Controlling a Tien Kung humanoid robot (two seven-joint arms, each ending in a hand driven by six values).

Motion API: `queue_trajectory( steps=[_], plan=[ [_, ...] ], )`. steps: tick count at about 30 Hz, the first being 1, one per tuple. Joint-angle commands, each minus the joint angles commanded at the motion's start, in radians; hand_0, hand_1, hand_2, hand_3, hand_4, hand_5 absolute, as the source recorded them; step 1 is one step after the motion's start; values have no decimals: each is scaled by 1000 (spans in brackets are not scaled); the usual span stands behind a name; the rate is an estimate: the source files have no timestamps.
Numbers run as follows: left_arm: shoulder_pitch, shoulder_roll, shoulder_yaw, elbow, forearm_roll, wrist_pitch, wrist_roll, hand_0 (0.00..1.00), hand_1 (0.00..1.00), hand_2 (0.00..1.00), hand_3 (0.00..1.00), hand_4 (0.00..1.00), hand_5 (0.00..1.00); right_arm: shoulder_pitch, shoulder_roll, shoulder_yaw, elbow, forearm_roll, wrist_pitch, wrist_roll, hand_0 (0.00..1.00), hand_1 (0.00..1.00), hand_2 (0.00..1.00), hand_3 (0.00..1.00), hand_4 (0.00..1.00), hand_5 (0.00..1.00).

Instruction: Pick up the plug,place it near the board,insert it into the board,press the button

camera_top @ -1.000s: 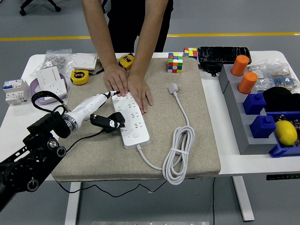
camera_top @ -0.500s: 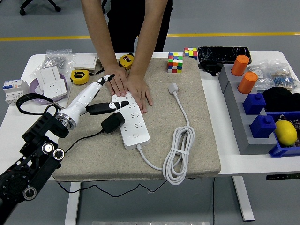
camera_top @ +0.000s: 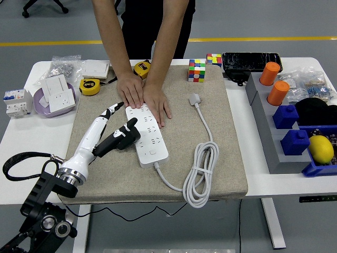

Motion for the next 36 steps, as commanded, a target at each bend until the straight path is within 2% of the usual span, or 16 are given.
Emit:
queue_trajectory(
  steps=[12,36],
  plan=[
    [-19,-10,25,91,60,-54,-13,998,998,978,936,998,998,-7,4,8,0,0,-2,-1,879,731,720,730,998,689],
    [-72,-22,52,180,52,-81,-25,998,998,973,928,998,998,-7,0,15,0,-4,-2,-1,879,731,720,730,998,687]
  ],
)
